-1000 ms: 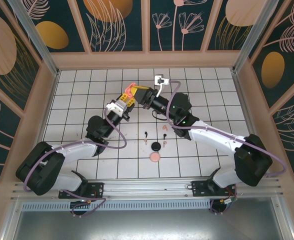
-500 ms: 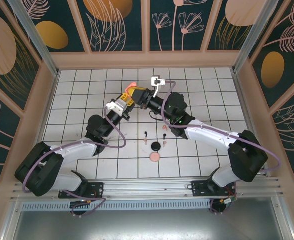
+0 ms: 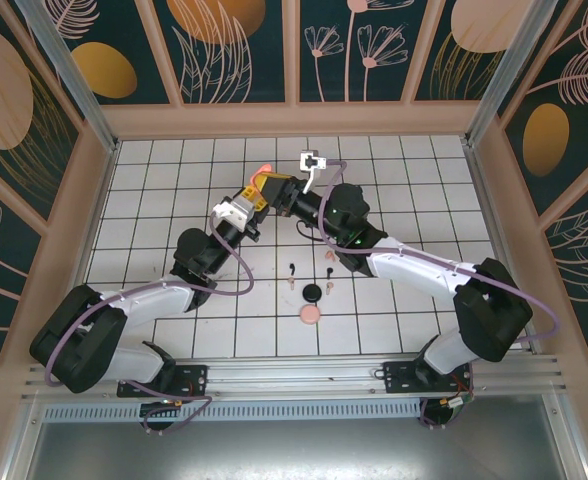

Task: Insert wireless bluetooth earbuds into charging case

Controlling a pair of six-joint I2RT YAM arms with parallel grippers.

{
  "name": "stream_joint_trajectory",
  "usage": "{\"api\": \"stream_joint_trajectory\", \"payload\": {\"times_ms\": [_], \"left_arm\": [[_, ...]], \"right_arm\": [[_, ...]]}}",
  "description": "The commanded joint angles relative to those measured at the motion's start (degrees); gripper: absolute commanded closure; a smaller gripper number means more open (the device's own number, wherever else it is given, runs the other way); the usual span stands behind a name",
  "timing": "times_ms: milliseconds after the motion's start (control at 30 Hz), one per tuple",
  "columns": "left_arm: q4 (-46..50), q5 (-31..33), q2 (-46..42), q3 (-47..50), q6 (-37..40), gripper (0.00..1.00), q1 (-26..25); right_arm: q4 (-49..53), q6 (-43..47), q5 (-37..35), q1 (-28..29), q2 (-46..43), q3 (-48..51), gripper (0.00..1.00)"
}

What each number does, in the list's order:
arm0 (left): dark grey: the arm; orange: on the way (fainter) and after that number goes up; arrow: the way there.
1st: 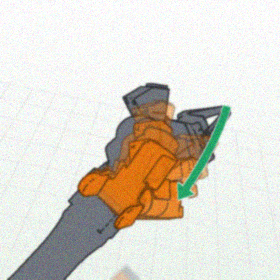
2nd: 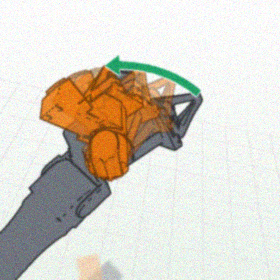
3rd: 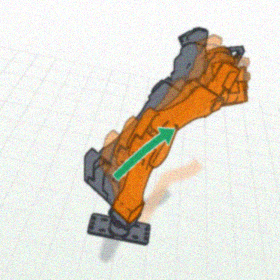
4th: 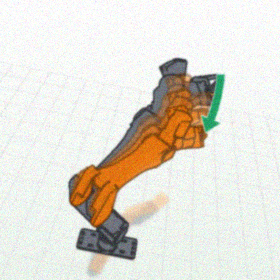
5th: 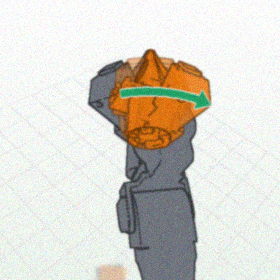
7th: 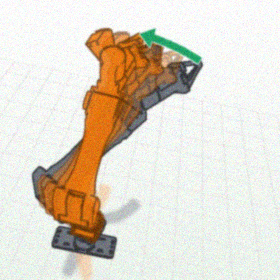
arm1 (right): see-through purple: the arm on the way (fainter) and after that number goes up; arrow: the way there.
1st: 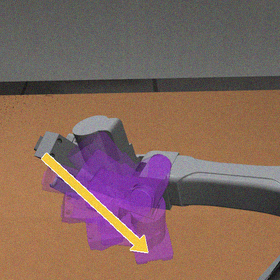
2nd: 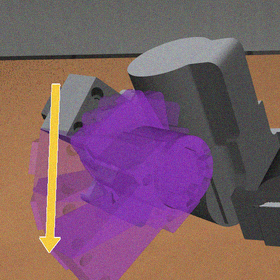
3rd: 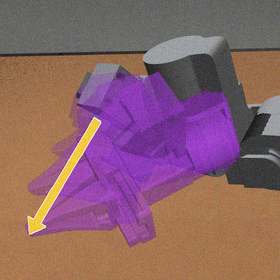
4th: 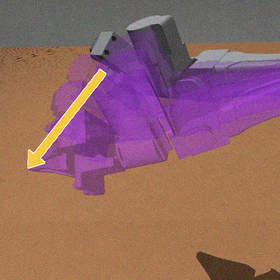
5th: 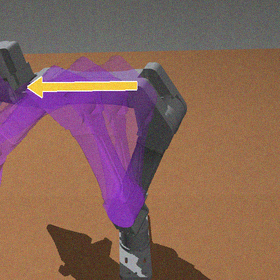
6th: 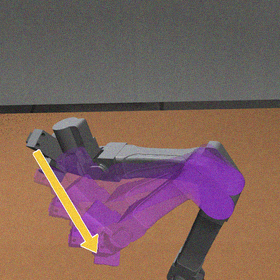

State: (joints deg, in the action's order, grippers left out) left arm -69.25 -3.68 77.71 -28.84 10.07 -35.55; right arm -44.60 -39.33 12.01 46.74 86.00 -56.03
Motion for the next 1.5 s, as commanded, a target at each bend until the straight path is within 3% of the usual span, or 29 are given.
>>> {"api": "stream_joint_trajectory", "payload": {"times_ms": [0,267,867,1267,1467], "left_arm": [[-2.03,-2.56,-2.02,-1.92,0.22,1.00,-0.90],[-1.94,-1.88,-2.82,-2.23,-0.21,1.00,-0.97],[-1.02,-2.46,-3.51,-2.78,-0.92,1.00,-1.09],[-0.39,-2.32,-3.86,-3.07,-1.12,1.00,-1.15],[0.63,-2.47,-3.89,-3.15,-1.55,1.00,-1.17]], "right_arm": [[2.92,2.77,-2.69,0.91,1.04,-2.06,0.80],[4.54,4.80,-6.17,2.12,0.64,-1.65,0.80],[9.87,3.74,-11.99,2.20,0.59,-2.37,0.69],[12.04,3.30,-12.58,2.13,1.01,-3.26,0.67],[12.43,3.12,-12.26,2.13,0.16,-3.40,0.59]]}}
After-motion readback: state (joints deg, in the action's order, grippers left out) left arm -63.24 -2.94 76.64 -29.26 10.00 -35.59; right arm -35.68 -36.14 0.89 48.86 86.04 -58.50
